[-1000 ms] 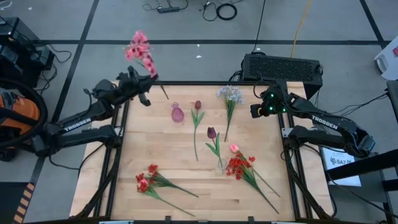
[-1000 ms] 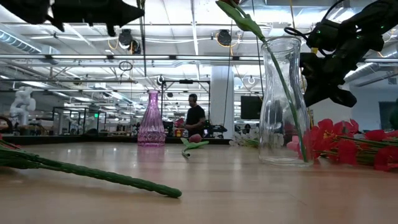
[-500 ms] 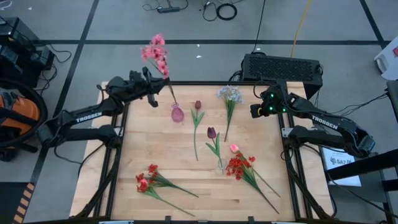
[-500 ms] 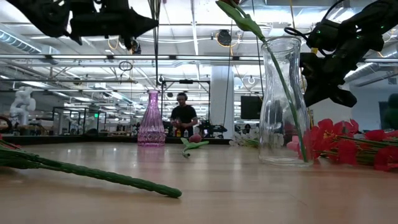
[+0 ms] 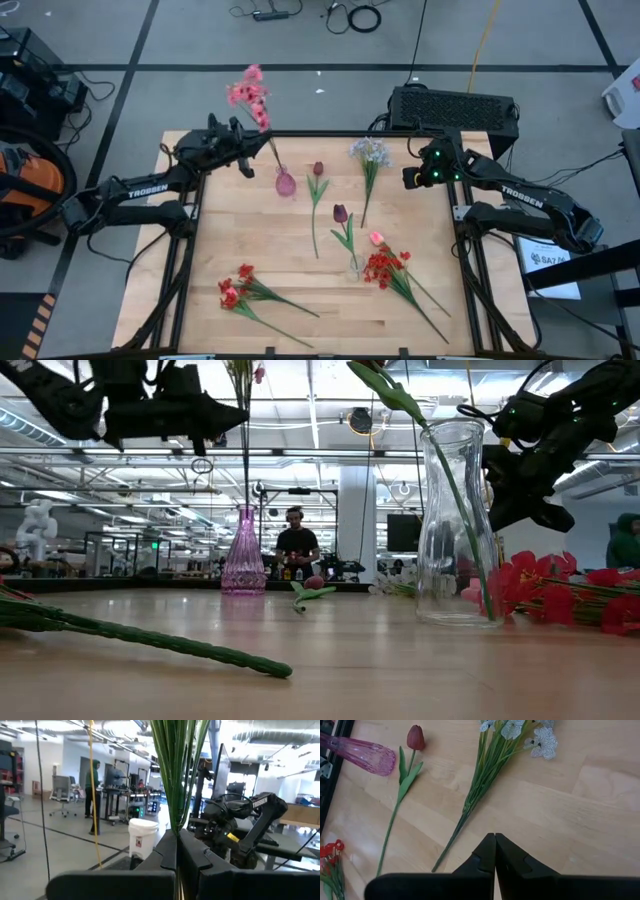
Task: Sort flowers into vase by color
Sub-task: Put the pink flowers into the violet flower vase
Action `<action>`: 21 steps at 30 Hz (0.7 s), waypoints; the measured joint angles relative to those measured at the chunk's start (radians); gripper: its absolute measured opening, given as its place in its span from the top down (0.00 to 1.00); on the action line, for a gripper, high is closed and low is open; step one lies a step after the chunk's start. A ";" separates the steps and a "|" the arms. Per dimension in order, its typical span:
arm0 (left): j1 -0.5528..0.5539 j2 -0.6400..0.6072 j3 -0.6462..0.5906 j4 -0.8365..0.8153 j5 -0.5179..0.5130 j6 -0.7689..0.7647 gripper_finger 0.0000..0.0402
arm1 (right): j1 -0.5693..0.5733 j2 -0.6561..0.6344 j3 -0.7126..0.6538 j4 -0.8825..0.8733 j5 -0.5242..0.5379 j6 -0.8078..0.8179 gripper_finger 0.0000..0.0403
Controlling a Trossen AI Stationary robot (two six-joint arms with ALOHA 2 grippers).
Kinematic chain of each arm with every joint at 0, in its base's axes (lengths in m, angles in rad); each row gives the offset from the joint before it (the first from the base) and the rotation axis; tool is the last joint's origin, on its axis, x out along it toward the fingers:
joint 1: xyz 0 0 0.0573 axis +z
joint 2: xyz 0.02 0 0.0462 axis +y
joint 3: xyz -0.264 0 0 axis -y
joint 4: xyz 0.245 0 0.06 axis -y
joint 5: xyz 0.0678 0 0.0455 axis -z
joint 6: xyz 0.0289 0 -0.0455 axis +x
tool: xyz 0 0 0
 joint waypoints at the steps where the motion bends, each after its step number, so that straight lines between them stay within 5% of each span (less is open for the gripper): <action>1: 0.000 0.000 -0.016 0.018 -0.005 0.002 1.00 | 0.000 0.000 0.000 0.000 0.000 0.002 1.00; 21: -0.064 0.158 -0.073 0.027 -0.015 0.181 1.00 | 0.000 0.000 0.000 0.000 0.002 0.012 1.00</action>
